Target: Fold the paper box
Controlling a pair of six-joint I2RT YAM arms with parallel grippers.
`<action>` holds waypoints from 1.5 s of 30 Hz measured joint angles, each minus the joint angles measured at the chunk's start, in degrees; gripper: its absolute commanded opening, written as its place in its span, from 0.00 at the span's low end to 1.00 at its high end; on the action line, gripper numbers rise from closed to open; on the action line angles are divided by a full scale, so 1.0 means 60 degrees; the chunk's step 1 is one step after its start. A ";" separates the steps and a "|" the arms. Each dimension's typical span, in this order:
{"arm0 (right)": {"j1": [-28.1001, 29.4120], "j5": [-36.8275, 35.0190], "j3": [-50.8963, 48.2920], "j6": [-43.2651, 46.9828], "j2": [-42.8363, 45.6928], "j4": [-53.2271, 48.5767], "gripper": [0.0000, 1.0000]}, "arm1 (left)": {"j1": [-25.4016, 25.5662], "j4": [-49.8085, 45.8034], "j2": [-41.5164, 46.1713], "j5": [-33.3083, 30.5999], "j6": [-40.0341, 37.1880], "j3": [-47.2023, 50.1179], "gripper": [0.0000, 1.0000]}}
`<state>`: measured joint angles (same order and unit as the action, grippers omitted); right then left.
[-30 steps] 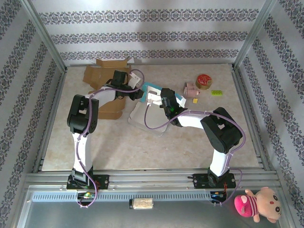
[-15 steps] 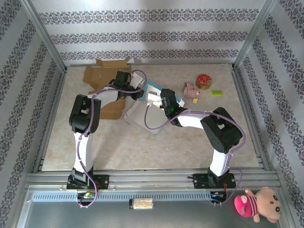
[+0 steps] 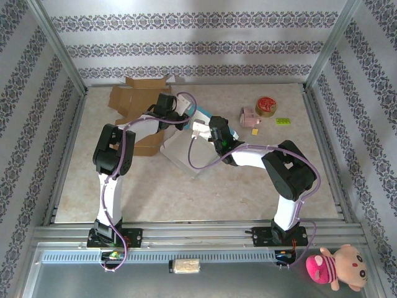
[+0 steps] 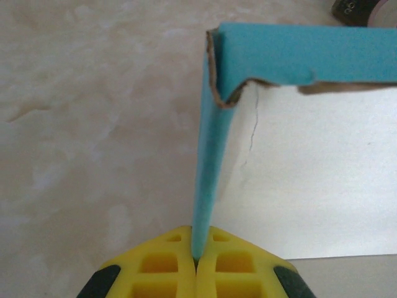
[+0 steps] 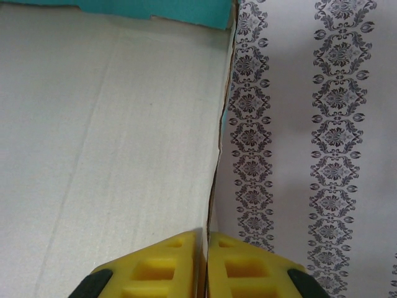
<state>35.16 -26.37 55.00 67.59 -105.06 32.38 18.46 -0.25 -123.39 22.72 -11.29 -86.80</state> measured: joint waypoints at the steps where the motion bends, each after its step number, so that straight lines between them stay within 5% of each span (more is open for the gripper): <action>1: 0.0036 -0.0036 -0.0004 -0.0036 0.0000 0.0007 0.13 | 0.0040 0.0047 0.0000 -0.0146 -0.0087 0.0000 0.01; 11: 0.0339 -0.0222 -0.0299 -0.0025 0.0000 0.0510 0.13 | 0.0047 0.0127 -0.0240 -0.0240 -0.0718 -0.0138 0.15; 16: 0.0372 -0.0288 -0.0317 0.0011 0.0000 0.0499 0.13 | -0.0007 0.0204 -0.0361 -0.0011 -0.0747 -0.0208 0.00; 23: 0.0372 -0.0306 -0.0317 0.0015 0.0000 0.0495 0.13 | -0.0033 0.0262 -0.0404 0.0076 -0.0729 -0.0248 0.00; 26: 0.0372 -0.0306 -0.0317 0.0036 0.0000 0.0499 0.13 | -0.0029 0.0433 -0.0404 0.0051 -0.0656 -0.0168 0.18; 28: 0.0372 -0.0310 -0.0317 0.0044 0.0000 0.0499 0.13 | -0.0033 0.0616 -0.0404 -0.0018 -0.0503 -0.0080 0.13; 29: 0.0372 -0.0310 -0.0317 0.0047 0.0000 0.0499 0.13 | -0.0033 0.0696 -0.0404 0.0000 -0.0455 -0.0029 0.01; 35: 0.0372 -0.0313 -0.0306 0.0280 0.0000 0.0506 0.13 | -0.0029 0.1155 -0.0401 0.0040 -0.0127 0.0171 0.00; 39: 0.0372 -0.0302 -0.0229 0.0674 0.0000 0.0495 0.13 | -0.0029 0.1781 -0.0288 -0.0036 0.0197 0.0605 0.28; 45: 0.0368 -0.0084 -0.0087 0.1370 0.0055 0.0423 0.13 | -0.0102 0.2539 0.0321 -0.0120 0.0951 0.1843 0.39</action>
<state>37.36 -26.87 54.48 75.81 -104.73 34.92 17.85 14.98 -121.47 22.00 -5.58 -75.75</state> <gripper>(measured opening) 0.130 0.364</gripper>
